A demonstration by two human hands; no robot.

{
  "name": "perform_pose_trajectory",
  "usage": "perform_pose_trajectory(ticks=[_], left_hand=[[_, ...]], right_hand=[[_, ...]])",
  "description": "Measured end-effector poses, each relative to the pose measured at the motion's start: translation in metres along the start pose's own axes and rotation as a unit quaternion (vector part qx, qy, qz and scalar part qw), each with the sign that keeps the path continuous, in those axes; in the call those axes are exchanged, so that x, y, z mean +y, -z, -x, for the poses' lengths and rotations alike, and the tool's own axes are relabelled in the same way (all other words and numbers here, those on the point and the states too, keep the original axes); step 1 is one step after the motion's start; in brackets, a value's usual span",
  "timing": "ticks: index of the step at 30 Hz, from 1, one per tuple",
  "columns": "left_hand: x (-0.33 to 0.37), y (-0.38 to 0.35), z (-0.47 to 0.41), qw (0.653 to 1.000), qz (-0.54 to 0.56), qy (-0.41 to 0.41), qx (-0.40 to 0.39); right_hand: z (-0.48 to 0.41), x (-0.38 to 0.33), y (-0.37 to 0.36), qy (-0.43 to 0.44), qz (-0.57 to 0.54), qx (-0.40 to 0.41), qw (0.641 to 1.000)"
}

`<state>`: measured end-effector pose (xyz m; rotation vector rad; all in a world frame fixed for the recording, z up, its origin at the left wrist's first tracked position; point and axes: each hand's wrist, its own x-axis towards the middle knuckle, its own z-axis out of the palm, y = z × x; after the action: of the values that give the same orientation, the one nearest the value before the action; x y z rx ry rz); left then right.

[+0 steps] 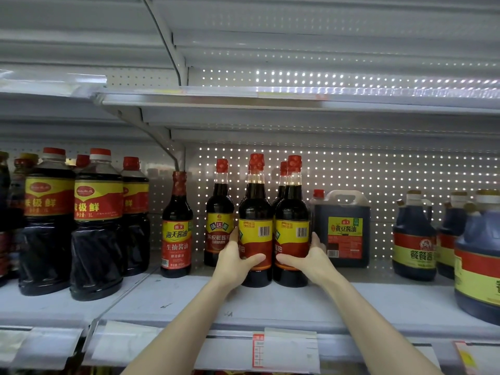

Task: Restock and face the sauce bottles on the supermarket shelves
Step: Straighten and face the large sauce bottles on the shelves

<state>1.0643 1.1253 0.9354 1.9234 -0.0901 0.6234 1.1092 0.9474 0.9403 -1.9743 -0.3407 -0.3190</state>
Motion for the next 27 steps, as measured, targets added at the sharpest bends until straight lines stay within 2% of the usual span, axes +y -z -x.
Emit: perform_pose_trajectory(ticks=[3, 9, 15, 21, 27], left_hand=[[0.0, 0.001, -0.001, 1.0, -0.004, 0.002, 0.0], [0.0, 0.001, -0.002, 1.0, -0.004, 0.007, -0.001], [0.0, 0.0, -0.001, 1.0, -0.007, 0.009, 0.0], [0.001, 0.001, 0.0, 1.0, -0.005, -0.001, 0.006], [0.0, 0.0, 0.001, 1.0, -0.009, 0.002, 0.007]], right_hand=[[0.0, -0.001, 0.0, 0.012, 0.033, 0.011, 0.999], [0.0, -0.002, 0.007, 0.002, -0.03, -0.031, 0.999], [-0.002, 0.001, -0.002, -0.004, 0.083, -0.005, 0.996], [-0.002, 0.0, 0.005, -0.007, -0.019, -0.036, 0.999], [-0.002, 0.005, -0.002, -0.019, 0.082, -0.017, 0.996]])
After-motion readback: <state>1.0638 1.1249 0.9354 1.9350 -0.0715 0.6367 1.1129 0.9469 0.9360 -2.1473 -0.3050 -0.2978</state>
